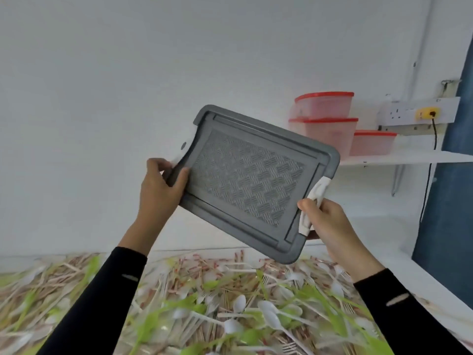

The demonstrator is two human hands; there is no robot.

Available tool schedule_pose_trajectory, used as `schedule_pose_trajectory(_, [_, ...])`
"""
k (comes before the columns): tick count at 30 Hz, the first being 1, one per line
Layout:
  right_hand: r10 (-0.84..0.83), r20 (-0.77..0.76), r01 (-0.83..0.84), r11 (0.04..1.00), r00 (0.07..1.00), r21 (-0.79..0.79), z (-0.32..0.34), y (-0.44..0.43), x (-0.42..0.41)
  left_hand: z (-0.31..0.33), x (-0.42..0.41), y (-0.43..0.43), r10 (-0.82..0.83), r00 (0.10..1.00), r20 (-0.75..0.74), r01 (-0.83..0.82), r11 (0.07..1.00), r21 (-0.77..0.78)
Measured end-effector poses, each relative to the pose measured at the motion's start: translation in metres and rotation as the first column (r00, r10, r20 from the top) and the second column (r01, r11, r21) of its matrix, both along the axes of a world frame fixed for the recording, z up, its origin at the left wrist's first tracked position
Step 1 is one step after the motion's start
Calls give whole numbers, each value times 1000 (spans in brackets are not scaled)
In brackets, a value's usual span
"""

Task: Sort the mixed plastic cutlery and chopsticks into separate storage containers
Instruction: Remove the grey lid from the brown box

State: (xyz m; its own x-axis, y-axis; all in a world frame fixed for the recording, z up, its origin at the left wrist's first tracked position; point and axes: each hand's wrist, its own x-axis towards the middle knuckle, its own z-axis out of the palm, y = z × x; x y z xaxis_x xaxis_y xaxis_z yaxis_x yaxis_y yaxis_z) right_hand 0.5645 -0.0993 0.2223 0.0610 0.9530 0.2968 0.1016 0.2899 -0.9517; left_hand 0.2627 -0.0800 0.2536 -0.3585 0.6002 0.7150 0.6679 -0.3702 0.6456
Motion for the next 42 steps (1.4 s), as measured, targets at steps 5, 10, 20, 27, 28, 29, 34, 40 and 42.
schedule_pose_trajectory(5, [-65,238,47,996,969,80,-24,-17,14,-59,-3,-22,-9,998,-65,4,997,-75])
schedule_pose_trajectory(10, [-344,369,262,931,863,255,-50,-20,18,-126,7,-26,80,997,-3,-77,939,-336])
schedule_pose_trajectory(20, [-63,-28,50,936,998,-347,-105,-13,74,-193,12,-34,-159,853,497,462,673,-578])
schedule_pose_trajectory(27, [-451,-653,14,829,608,-559,-164,-36,66,-202,62,-21,-53,953,299,211,823,-528])
schedule_pose_trajectory(28, [-460,-629,-14,800,626,-600,-171,-40,64,-202,72,-20,-72,959,276,210,832,-513])
schedule_pose_trajectory(29, [-432,-609,-83,768,665,-635,-175,-44,57,-202,82,-19,-95,964,247,208,849,-486])
schedule_pose_trajectory(34, [-84,-373,-214,693,924,-688,-163,-50,36,-202,133,-5,-211,970,124,242,899,-365])
schedule_pose_trajectory(40, [-197,-339,-16,845,920,-535,-101,-25,100,-187,176,9,-238,963,129,269,897,-350])
schedule_pose_trajectory(42, [-223,-486,14,918,845,-396,-77,-22,126,-181,191,12,-260,958,120,286,889,-358])
